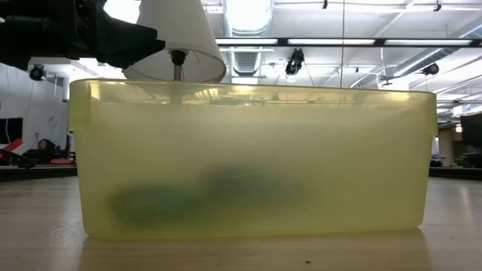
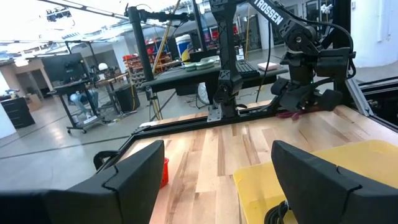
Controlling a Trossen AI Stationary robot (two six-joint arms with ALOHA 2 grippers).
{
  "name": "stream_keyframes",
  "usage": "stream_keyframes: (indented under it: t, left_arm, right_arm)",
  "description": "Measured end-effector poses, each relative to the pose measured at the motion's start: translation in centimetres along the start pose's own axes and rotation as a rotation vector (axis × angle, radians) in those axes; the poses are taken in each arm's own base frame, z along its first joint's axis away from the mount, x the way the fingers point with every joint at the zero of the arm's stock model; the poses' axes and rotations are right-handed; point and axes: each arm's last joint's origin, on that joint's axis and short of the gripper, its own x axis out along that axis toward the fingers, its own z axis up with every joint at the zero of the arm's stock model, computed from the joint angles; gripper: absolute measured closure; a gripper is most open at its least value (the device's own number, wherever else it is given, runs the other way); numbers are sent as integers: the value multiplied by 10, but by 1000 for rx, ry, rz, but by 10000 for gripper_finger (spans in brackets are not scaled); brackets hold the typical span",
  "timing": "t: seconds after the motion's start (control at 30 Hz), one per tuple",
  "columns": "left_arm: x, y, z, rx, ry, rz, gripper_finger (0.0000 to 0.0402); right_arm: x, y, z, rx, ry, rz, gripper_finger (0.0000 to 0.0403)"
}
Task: Pick and place items into bin
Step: Put the red charger cable into the yellow bin
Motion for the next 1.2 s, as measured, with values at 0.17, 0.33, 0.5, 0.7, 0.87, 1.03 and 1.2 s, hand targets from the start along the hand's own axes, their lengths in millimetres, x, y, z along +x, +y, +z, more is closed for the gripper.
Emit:
stream_keyframes:
  t: [0.17, 0.33, 0.5, 0.7, 0.87, 1.03, 1.2]
  left_arm:
    - [0, 0, 0, 0, 0, 0, 123]
    - [0, 0, 0, 0, 0, 0, 123]
    - [0, 0, 0, 0, 0, 0, 123]
    - [0, 0, 0, 0, 0, 0, 123]
    - [0, 0, 0, 0, 0, 0, 123]
    - [0, 0, 0, 0, -1, 0, 123]
    - [0, 0, 0, 0, -1, 0, 123]
  right_arm:
    - [0, 1, 0, -65, -21, 11, 393]
    - [-6, 5, -2, -191, -156, 66, 394]
    - [-13, 8, -5, -212, -207, 71, 394]
    - [-20, 12, -7, -266, -293, 87, 394]
    - [-28, 12, -9, -252, -351, 69, 395]
    - [-36, 10, -13, -281, -427, 38, 395]
    - [-50, 18, -16, -406, -635, 76, 395]
